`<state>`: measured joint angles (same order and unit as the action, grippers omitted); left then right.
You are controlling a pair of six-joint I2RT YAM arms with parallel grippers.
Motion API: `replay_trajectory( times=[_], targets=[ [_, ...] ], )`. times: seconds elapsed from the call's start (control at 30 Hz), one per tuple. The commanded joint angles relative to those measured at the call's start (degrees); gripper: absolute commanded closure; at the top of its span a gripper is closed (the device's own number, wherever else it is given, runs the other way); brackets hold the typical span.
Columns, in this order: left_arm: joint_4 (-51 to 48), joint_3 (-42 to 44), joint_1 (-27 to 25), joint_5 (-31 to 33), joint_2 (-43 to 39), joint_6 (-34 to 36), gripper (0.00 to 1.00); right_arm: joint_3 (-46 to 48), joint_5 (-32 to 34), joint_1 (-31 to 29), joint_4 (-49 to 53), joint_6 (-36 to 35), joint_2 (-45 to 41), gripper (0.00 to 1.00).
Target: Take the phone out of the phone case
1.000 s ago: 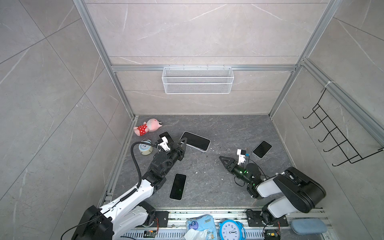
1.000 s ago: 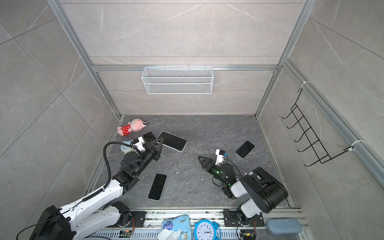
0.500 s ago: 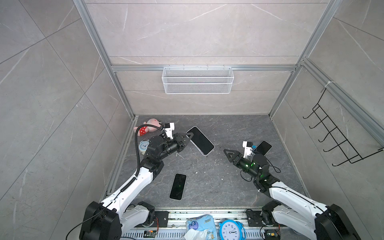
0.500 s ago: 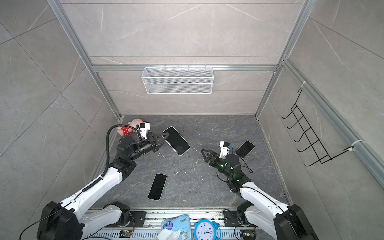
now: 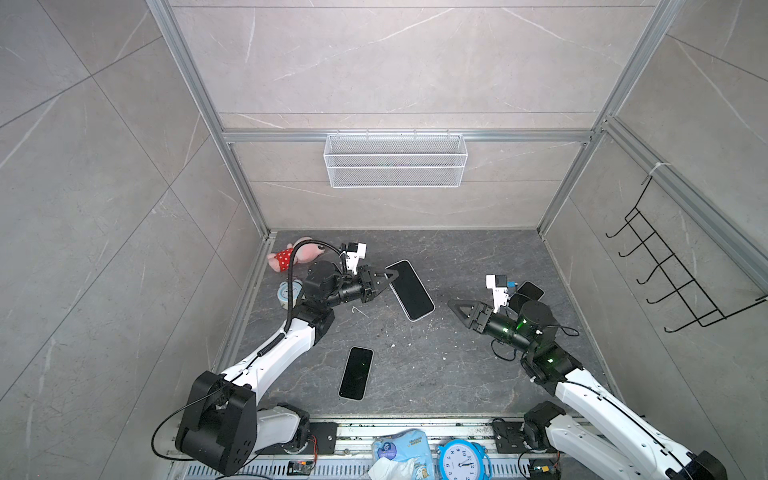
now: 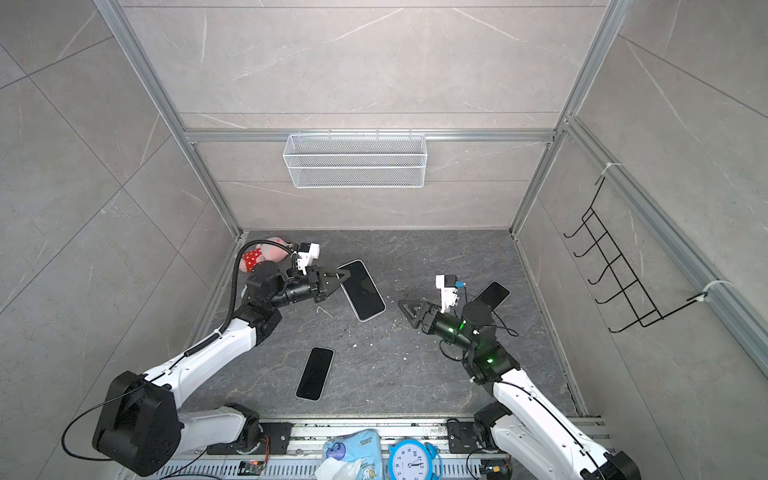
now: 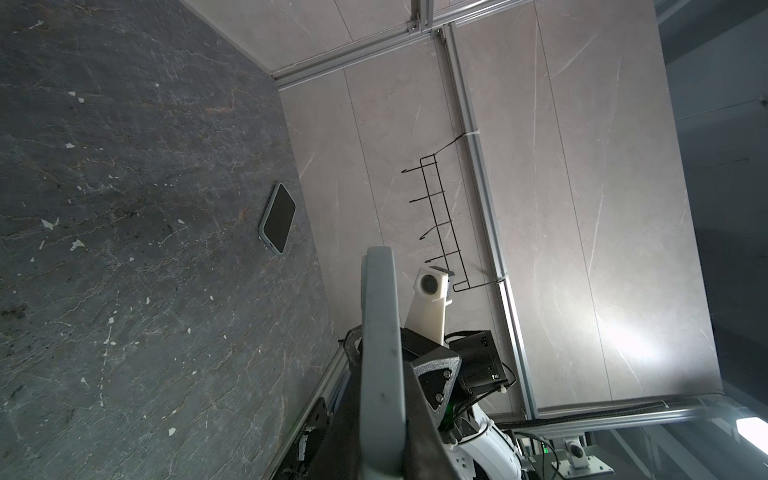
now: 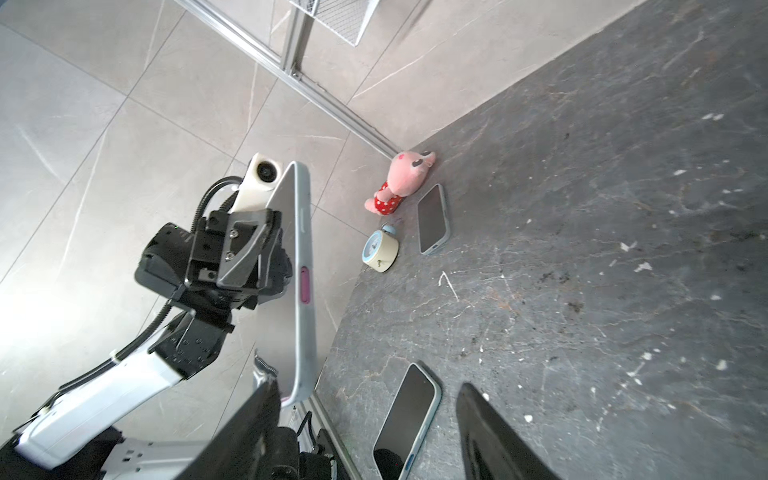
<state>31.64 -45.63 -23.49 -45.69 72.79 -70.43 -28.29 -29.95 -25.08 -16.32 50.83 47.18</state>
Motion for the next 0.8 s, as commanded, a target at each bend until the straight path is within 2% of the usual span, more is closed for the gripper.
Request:
replay_trajectory(
  times=[0.0, 0.23, 0.43, 0.77],
  targets=[
    [8.74, -2.38, 0.20, -3.06, -0.39, 0.47, 1.00, -1.35, -5.59, 0.21, -1.91, 1.18, 0.25, 0.34],
    [13.42, -1.29, 0.14, -2.00, 0.38, -3.17, 1.00, -0.34, -7.25, 0.21, -8.15, 5.33, 0.12, 0.42],
    [21.42, 0.24, -0.05, -0.54, 2.94, -8.30, 1.00, 0.42, -7.19, 0.03, -13.51, 9.31, 1.21, 0.48],
    [25.38, 0.59, -1.04, 0.59, 4.72, -10.16, 1.00, 1.71, -5.92, -1.25, -23.32, 14.31, 6.86, 0.55]
  ],
)
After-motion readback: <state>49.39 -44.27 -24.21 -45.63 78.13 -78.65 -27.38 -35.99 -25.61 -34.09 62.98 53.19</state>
